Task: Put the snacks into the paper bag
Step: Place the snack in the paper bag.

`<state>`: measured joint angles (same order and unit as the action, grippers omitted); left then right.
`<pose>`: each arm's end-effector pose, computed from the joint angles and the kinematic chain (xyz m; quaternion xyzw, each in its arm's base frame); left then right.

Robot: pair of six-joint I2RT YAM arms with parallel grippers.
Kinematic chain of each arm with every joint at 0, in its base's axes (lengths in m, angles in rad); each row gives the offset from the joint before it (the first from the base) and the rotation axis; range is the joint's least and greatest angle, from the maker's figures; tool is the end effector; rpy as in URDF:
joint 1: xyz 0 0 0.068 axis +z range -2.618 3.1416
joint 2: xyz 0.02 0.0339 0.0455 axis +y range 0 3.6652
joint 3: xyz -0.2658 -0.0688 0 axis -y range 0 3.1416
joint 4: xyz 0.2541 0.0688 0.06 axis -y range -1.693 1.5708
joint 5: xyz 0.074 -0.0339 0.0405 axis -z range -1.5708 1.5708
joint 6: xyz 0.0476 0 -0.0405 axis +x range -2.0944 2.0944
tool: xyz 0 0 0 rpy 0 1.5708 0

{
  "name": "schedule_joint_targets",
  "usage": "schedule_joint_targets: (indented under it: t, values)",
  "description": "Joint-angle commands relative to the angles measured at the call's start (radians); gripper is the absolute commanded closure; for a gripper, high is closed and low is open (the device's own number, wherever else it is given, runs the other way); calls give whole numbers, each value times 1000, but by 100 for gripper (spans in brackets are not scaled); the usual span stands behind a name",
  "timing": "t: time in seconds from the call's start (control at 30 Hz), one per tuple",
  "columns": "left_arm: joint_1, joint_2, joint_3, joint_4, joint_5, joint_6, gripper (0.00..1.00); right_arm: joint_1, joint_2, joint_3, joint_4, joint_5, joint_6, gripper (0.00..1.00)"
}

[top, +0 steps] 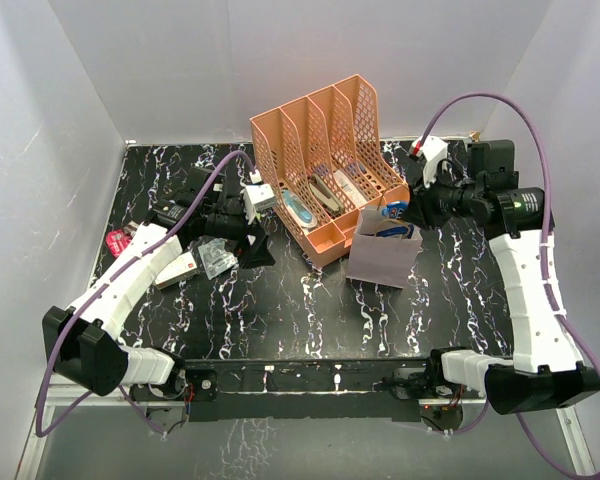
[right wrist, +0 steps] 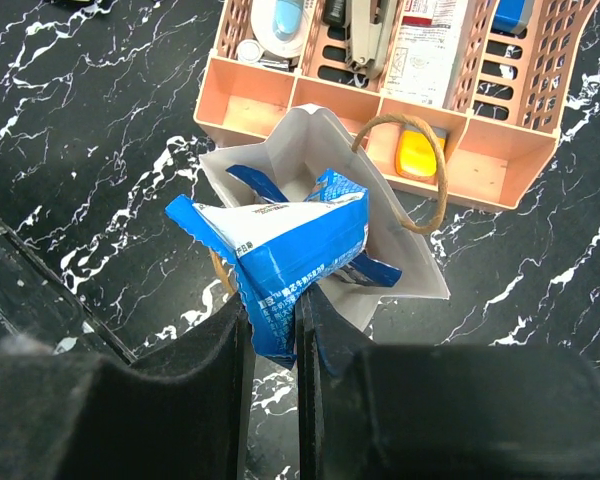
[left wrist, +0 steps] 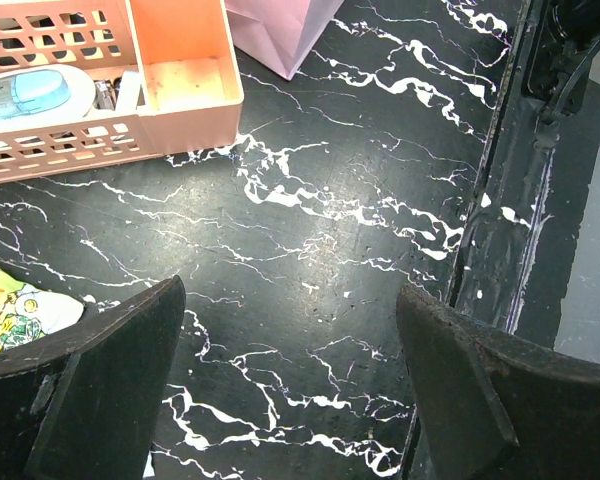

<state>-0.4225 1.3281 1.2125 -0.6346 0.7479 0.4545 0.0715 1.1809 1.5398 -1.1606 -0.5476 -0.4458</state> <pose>0.2559 -0.1505 0.3276 0.4944 0.7110 -0.3290 0.3766 0.2132 0.0401 0.4224 -0.3263 0.8368 0.1791 0.4015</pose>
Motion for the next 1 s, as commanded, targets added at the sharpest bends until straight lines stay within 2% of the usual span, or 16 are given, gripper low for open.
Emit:
schedule_joint_targets:
  t: [0.0,0.43,0.83,0.97]
  values:
    - [5,-9,-13,17,26,-7,15,-1,25,-2,19,-24,9,92]
    - [5,-11,-21,25,25,-8,15,-2,111,21,8,-70,18,92]
    - [5,-19,-34,31,28,-11,15,-1,181,45,13,-48,67,91]
    - [6,-20,-35,37,29,-16,15,-2,199,49,12,-41,76,86]
